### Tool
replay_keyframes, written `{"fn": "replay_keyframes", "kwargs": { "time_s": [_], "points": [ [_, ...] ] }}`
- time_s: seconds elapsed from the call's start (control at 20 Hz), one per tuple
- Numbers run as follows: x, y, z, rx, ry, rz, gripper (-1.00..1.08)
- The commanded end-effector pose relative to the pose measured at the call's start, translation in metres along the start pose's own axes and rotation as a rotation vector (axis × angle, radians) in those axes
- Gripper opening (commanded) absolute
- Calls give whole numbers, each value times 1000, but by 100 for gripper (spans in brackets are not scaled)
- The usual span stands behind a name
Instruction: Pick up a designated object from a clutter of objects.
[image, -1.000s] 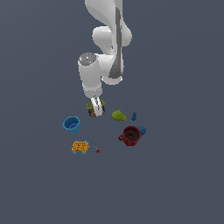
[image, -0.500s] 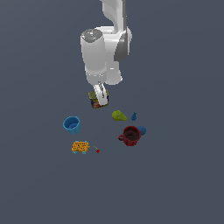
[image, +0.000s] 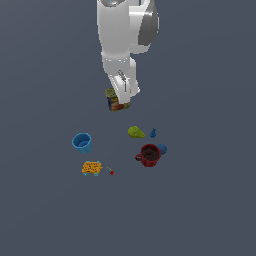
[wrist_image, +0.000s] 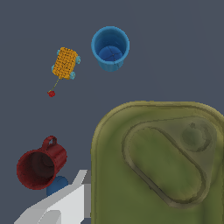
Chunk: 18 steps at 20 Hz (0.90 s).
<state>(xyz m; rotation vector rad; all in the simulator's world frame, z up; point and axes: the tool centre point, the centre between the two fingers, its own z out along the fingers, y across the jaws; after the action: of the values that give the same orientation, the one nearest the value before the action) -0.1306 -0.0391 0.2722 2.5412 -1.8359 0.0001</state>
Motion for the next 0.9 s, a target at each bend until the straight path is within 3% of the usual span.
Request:
{"fn": "replay_keyframes", "kwargs": {
  "time_s": [0.0, 0.85],
  "points": [
    [-7, -2, -24, 3, 1, 0, -100],
    [-50, -20, -162, 5, -3, -2, -100]
  ]
}}
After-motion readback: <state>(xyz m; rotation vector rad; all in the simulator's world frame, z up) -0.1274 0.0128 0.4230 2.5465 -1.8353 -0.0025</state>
